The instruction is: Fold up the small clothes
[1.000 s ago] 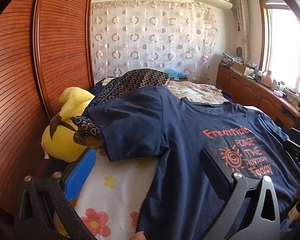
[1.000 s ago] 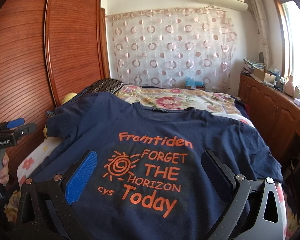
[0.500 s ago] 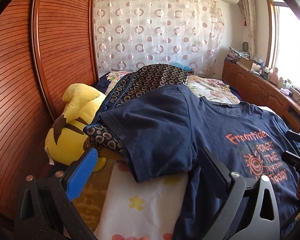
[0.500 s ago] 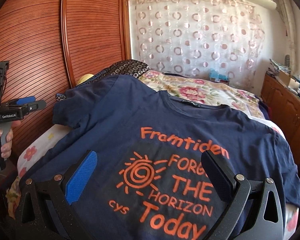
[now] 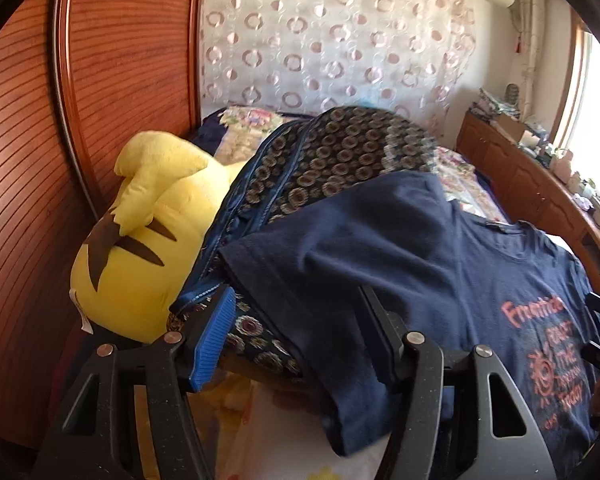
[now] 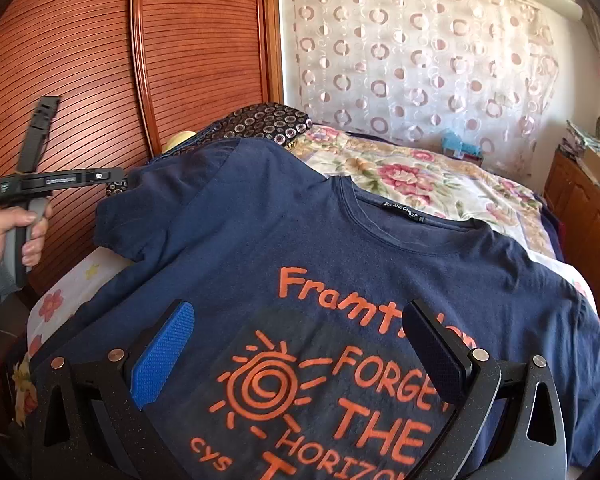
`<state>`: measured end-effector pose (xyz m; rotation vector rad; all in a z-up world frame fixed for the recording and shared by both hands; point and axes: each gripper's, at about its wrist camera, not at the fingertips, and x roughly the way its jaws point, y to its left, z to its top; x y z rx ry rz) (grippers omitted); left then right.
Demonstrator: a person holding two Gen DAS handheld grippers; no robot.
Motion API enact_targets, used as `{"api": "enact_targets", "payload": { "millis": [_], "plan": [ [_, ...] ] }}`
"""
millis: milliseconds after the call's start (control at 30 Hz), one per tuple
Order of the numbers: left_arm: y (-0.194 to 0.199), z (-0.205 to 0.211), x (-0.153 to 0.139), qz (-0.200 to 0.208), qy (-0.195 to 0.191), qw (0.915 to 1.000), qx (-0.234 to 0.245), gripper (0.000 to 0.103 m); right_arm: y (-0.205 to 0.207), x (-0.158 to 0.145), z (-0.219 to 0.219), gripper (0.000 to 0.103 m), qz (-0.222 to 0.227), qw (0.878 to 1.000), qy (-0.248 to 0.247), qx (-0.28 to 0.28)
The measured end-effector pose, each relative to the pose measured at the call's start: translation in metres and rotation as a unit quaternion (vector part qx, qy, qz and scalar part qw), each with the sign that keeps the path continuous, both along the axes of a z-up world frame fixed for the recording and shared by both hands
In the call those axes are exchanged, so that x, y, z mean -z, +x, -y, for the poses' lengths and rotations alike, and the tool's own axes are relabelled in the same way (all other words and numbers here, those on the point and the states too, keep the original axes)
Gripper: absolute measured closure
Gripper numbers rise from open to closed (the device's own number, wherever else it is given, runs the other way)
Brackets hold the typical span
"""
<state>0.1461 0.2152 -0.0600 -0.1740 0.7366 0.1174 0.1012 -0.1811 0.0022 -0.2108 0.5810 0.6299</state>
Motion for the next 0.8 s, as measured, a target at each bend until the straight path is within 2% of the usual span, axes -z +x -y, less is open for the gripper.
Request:
{"api": "enact_targets", "payload": {
  "millis": [67,200,267,333,367,400,600,800],
  "plan": [
    [0.009,-0.006,0.008,-0.013,-0.013,0.9998,-0.004,0.043,0.01,0.0,-0.006,0.0,-0.004,1.0,-0.003,0.0],
    [0.018,-0.012,0.018,-0.024,-0.027,0.9993,-0.005,0.057,0.027,0.0,-0.011,0.0,-0.016,1.0,-0.001,-0.005],
    [0.021,-0.015,0.022,-0.026,-0.031,0.9992,-0.007,0.061,0.033,0.0,-0.013,0.0,-0.018,1.0,-0.003,-0.006],
    [0.021,-0.015,0.022,-0.022,-0.036,0.9991,-0.004,0.079,0.038,-0.001,-0.013,0.0,-0.021,1.0,-0.001,-0.008],
    [0.021,-0.014,0.021,-0.019,-0.036,0.9992,0.0,0.094,0.041,-0.001,-0.012,0.0,-0.021,1.0,0.0,-0.008],
    [0.018,-0.011,0.018,-0.012,-0.036,0.9993,0.005,0.097,0.043,-0.001,-0.011,0.0,-0.021,1.0,0.0,-0.008],
    [0.004,0.028,-0.023,0.035,-0.012,0.9979,0.053,0.098,0.054,-0.002,-0.003,0.0,-0.018,1.0,0.007,-0.001],
    [0.02,0.079,-0.06,0.057,-0.001,0.9909,0.122,0.098,0.06,-0.003,0.008,0.0,-0.009,1.0,0.015,0.022]
  ]
}}
